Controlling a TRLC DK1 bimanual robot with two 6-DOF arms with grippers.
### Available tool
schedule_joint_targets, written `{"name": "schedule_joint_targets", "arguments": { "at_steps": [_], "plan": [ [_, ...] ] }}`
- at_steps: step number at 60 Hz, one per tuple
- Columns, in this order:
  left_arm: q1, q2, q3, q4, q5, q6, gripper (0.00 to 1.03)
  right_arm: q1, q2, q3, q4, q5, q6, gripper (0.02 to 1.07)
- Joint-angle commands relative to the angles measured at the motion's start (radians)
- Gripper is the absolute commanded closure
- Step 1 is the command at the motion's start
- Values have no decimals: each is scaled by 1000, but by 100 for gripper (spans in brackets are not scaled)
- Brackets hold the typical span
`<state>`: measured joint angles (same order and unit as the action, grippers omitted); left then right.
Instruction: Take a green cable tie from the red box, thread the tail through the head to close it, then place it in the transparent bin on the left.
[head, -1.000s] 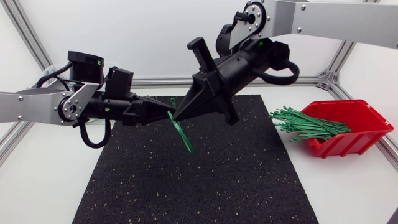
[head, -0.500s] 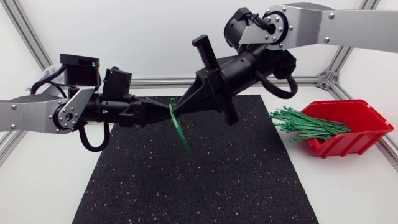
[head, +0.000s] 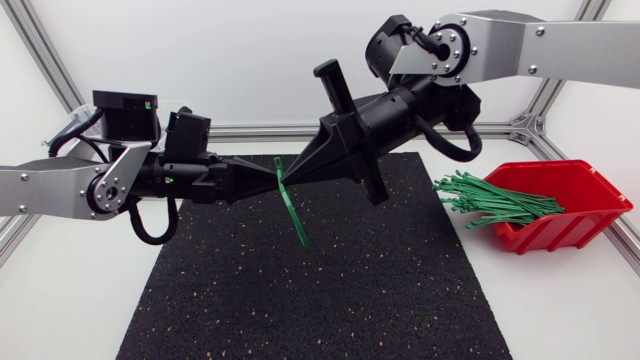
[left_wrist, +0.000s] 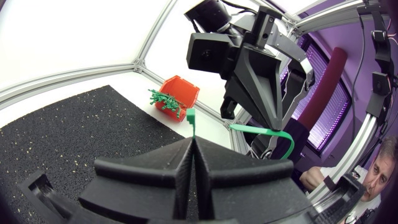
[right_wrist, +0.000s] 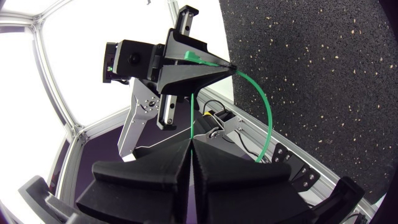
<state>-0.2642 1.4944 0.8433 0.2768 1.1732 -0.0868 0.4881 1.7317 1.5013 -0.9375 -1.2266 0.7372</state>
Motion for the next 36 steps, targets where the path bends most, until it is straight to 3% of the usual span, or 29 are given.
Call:
{"name": "schedule_joint_targets", "arguments": {
  "at_steps": [1,36],
  "plan": [
    [-9,-14,-30,30,5,-33,100,-14,-12,-13,9,-1,34,102],
    [-36,-28,-58,96,-18,-70,100,-20,-20,-24,109,3,94,102]
  ]
}}
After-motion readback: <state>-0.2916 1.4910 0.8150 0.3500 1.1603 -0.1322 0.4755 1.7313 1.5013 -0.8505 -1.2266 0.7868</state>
